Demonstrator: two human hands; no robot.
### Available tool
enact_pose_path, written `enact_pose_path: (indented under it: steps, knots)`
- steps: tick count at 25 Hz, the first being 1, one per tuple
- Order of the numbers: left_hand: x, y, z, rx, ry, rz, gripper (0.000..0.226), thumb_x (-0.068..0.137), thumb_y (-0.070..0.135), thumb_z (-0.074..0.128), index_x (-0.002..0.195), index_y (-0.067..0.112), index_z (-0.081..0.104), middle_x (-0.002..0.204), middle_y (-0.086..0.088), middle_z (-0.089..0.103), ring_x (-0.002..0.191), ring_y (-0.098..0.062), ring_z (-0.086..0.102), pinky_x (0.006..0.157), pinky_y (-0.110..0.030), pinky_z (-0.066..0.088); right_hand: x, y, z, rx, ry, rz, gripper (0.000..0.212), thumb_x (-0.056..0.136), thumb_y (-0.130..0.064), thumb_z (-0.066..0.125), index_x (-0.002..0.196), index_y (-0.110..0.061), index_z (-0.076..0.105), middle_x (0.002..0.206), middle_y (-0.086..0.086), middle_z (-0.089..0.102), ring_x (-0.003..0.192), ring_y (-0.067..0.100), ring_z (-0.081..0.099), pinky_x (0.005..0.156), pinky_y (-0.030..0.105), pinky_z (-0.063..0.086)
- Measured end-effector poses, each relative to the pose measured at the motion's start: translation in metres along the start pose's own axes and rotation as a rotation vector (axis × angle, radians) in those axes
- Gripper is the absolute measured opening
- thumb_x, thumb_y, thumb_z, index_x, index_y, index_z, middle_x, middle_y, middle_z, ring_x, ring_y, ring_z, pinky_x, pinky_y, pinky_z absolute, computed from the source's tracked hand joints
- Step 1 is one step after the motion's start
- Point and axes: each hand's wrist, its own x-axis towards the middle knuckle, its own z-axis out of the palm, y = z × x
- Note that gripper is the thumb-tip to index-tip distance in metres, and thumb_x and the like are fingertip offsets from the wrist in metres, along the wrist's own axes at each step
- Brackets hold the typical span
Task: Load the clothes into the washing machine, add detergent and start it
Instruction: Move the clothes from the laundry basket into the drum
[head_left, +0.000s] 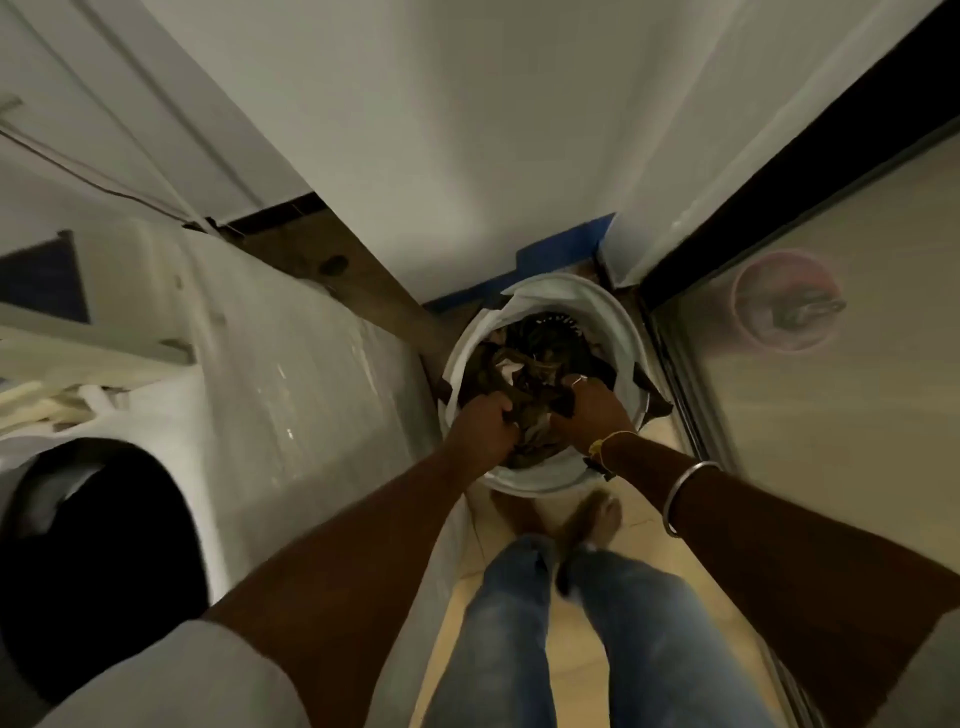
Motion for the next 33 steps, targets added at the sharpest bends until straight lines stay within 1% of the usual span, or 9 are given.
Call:
enact_pose_path:
  steps: [2,9,13,16,19,23,26,30,33]
  knots:
    - [0.050,-0.032,0.033,0.000,-0.019,-0.053,0.054,0.082,0.052,0.050,0.120,0.015,0.060,0.115,-0.008,0.065,0.110,-0.024,0.061,0.100,-0.043,0.049,0.031,0.015,0.016,0.046,-0.010,0.033,0.063,0.085,-0.029,0.071,0.141,-0.013,0.047,0.137,0.018,0.046,0.126,0.039,0.049,0.106,0.050,0.043]
    - [0.138,-0.014,0.036,0.091,0.105,0.019,0.068,0.088,0.042,0.065,0.145,0.014,0.040,0.147,-0.015,0.042,0.138,-0.032,0.039,0.116,-0.047,0.032,0.155,0.055,0.058,-0.001,-0.045,0.053,0.059,0.085,-0.029,0.066,0.139,-0.016,0.045,0.136,0.019,0.042,0.124,0.046,0.046,0.102,0.054,0.045]
    - [0.204,-0.051,0.056,0.325,0.025,-0.078,0.121,0.058,0.072,0.067,0.155,0.030,0.008,0.162,-0.016,0.007,0.148,-0.041,0.010,0.117,-0.059,0.023,0.222,0.075,0.073,-0.062,-0.075,0.107,0.108,0.075,-0.058,0.073,0.156,-0.031,0.006,0.160,0.018,0.009,0.144,0.046,0.016,0.116,0.056,0.026]
    - [0.236,-0.078,0.076,0.420,-0.079,-0.170,0.146,0.053,0.061,0.086,0.152,0.036,-0.019,0.161,-0.019,-0.017,0.148,-0.045,-0.006,0.118,-0.062,0.015,0.261,0.090,0.094,-0.021,-0.107,0.155,0.137,0.061,-0.070,0.079,0.154,-0.034,-0.016,0.162,0.017,-0.009,0.149,0.040,0.000,0.119,0.055,0.009]
    - [0.265,-0.103,0.092,0.355,0.035,-0.169,0.125,0.071,0.063,0.074,0.154,0.033,-0.014,0.163,-0.015,-0.006,0.150,-0.038,0.005,0.119,-0.057,0.018,0.295,0.108,0.116,0.001,-0.130,0.211,0.109,0.077,-0.049,0.079,0.157,-0.025,0.010,0.160,0.020,0.017,0.145,0.039,0.022,0.119,0.050,0.023]
    - [0.279,-0.130,0.094,0.174,0.056,-0.116,0.088,0.079,0.079,0.029,0.152,0.030,0.023,0.150,-0.007,0.041,0.136,-0.027,0.043,0.109,-0.050,0.040,0.293,0.116,0.110,0.030,-0.040,0.159,0.063,0.083,-0.029,0.075,0.139,-0.010,0.051,0.135,0.016,0.057,0.125,0.034,0.053,0.106,0.039,0.045]
    - [0.246,-0.112,0.084,0.103,0.115,-0.113,0.064,0.087,0.066,0.049,0.140,0.030,0.042,0.126,0.002,0.061,0.116,-0.019,0.059,0.102,-0.038,0.048,0.251,0.096,0.095,0.117,0.061,0.095,0.050,0.085,-0.036,0.067,0.130,-0.017,0.061,0.125,0.013,0.065,0.116,0.033,0.059,0.099,0.038,0.048]
    - [0.173,-0.055,0.053,-0.157,0.267,0.003,0.032,0.104,0.021,0.049,0.132,0.009,0.056,0.126,-0.004,0.063,0.118,-0.020,0.059,0.094,0.003,0.028,0.183,0.058,0.064,0.192,0.178,-0.005,0.057,0.075,-0.055,0.058,0.125,-0.029,0.064,0.127,0.006,0.063,0.115,0.031,0.058,0.100,0.040,0.047]
    - [0.108,-0.012,0.013,-0.219,0.381,0.078,0.034,0.095,0.022,0.064,0.129,0.024,0.057,0.119,0.009,0.064,0.110,-0.005,0.060,0.092,-0.002,0.036,0.123,0.022,0.019,0.292,0.256,-0.019,0.053,0.074,-0.050,0.064,0.122,-0.027,0.065,0.124,0.004,0.063,0.113,0.031,0.059,0.099,0.043,0.049]
